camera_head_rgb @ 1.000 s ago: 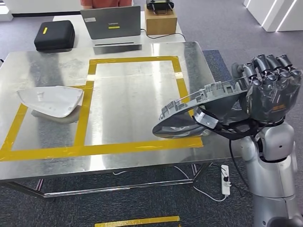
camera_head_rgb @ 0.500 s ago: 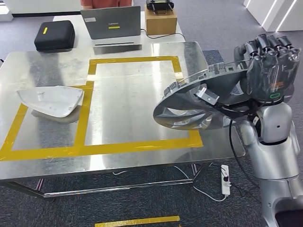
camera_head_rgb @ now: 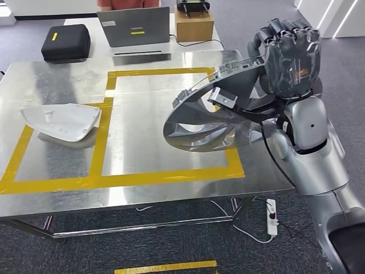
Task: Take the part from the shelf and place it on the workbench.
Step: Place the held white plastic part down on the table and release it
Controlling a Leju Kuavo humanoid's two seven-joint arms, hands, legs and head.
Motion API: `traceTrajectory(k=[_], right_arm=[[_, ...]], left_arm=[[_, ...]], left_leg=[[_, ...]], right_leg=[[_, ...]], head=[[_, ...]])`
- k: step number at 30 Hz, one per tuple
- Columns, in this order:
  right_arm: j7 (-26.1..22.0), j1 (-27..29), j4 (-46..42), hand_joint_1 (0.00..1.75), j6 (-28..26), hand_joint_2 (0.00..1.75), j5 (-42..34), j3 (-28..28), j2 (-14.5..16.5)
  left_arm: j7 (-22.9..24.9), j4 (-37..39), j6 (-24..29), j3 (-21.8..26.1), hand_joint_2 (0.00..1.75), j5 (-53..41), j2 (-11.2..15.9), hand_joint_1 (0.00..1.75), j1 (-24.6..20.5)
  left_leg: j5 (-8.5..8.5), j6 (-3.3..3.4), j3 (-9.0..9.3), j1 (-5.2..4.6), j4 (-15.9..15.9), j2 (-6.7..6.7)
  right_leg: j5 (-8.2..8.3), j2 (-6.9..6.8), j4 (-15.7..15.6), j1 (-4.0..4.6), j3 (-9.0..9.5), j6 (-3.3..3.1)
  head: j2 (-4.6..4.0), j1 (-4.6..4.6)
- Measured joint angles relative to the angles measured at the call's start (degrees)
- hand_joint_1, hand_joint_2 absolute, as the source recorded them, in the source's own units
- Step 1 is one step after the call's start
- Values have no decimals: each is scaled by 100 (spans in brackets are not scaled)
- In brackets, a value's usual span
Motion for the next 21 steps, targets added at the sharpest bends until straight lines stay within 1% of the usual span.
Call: traceTrajectory(k=[7,9,12,16,19,21], right_arm=[[-102,-536,209,175,499,175,-346,334,0],[-137,-731,309,175,768,175,-542,443,0],[-185,-1135,566,175,1477,175,-1052,648,3],[-111,-1879,1053,175,2647,175,-1924,939,44],[-37,-2352,1356,175,3044,175,-2303,1129,74],[45,-2646,1562,175,3506,175,-2652,1224,120]], left_arm=[[47,-3,-27,-7,175,-102,4,0,-16],[58,-3,-45,-8,175,-131,6,0,-21],[77,-7,-85,-9,175,-160,11,0,-26],[98,-17,-117,-7,175,-164,15,0,-27],[108,-24,-133,-6,175,-163,15,0,-27],[117,-28,-141,-4,175,-154,15,0,-27]], left_leg=[[1,2,-2,-3,0,-1],[2,2,-3,-2,0,-1],[4,3,-6,-2,0,-1],[11,4,-13,-2,1,-3],[14,8,-19,-1,1,-8],[14,7,-21,-1,1,-9]], right_leg=[[1,-2,0,-1,-1,0],[1,-2,1,-2,-1,0],[2,-2,2,-3,-1,1],[8,-7,3,-4,-8,0],[9,-15,5,-3,-12,0],[9,-15,7,-4,-14,0]], head=[[0,0],[0,0],[0,0],[0,-1],[0,-1],[0,0]])
